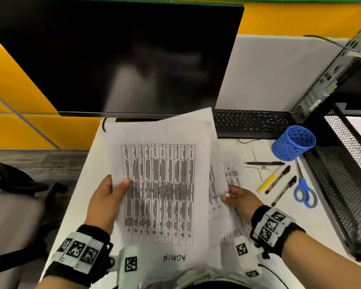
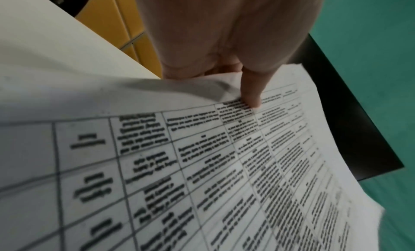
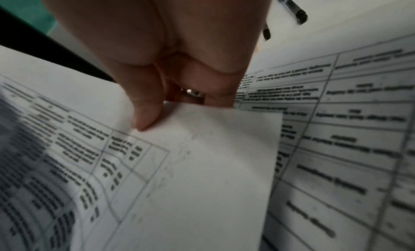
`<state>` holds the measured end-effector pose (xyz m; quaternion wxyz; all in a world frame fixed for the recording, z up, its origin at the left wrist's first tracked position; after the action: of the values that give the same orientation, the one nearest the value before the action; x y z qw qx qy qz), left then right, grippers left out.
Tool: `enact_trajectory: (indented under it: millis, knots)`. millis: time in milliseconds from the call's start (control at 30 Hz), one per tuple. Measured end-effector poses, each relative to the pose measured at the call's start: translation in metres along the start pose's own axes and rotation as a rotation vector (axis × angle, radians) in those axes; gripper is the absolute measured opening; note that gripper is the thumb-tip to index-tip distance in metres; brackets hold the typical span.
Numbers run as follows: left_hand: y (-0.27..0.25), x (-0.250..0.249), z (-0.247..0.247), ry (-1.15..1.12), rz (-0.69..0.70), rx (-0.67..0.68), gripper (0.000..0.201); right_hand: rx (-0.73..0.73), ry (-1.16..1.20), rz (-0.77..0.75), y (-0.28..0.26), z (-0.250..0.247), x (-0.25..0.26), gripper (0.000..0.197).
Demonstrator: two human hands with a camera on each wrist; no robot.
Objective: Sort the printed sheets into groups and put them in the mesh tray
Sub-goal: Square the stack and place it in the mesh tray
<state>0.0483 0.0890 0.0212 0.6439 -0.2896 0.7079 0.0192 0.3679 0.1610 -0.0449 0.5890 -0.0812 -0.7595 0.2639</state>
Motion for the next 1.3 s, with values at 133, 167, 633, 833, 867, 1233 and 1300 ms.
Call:
enact_trajectory:
  millis: [133, 167, 633, 833, 867, 1233, 1300]
  knots:
    - [0.004, -0.005, 0.016, -0.145, -0.060, 0.056, 0.025, 0.201, -0.152, 0.035, -0.005, 0.005, -0.005, 0.037]
    - [0.005, -0.002, 0.017, -0.178, -0.082, 0.090, 0.033, 0.188, -0.168, 0.049, -0.005, 0.002, -0.007, 0.044]
    - [-0.014, 0.034, 0.017, -0.041, -0.207, 0.603, 0.069, -0.427, -0.563, 0.106, 0.009, -0.050, -0.016, 0.047]
    - [-0.018, 0.032, 0.015, -0.014, -0.188, 0.636, 0.068, -0.447, -0.651, 0.100, 0.005, -0.059, -0.004, 0.025]
    - [-0.019, 0.031, 0.015, -0.002, -0.187, 0.643, 0.068, -0.459, -0.659, 0.093, 0.004, -0.061, -0.003, 0.022]
    - [-0.019, 0.030, 0.009, -0.058, -0.118, 0.547, 0.073, -0.553, -0.701, -0.068, -0.012, -0.069, 0.015, 0.010]
    - [-0.018, 0.023, 0.009, -0.106, -0.094, 0.502, 0.079, -0.580, -0.524, -0.142, -0.017, -0.070, 0.022, 0.007]
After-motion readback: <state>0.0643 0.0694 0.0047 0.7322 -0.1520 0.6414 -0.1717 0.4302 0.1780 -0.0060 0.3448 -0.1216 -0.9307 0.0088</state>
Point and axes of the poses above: each hand's wrist, its own y-axis towards the middle knuckle, its own z-axis out of the palm, x = y × z, the point moved 2 cm from there along y, towards the middle knuckle, and after that the axes turned 6 degrees about -z, right-handed, at the moved point
